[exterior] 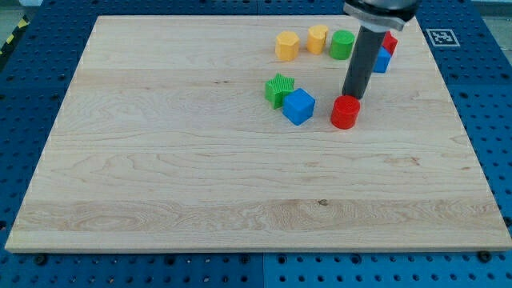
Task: Move the blue triangle towards the red circle
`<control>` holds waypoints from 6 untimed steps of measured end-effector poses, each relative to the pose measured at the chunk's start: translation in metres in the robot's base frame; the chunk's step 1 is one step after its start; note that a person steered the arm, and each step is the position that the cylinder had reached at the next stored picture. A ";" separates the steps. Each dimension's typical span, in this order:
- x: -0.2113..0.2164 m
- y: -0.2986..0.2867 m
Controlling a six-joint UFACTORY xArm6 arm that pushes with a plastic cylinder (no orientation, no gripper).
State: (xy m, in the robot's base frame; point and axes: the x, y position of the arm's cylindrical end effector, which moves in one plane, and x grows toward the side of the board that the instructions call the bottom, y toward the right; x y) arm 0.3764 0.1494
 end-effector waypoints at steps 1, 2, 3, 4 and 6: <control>-0.017 0.049; -0.018 0.126; -0.056 0.157; -0.089 0.128; -0.049 0.045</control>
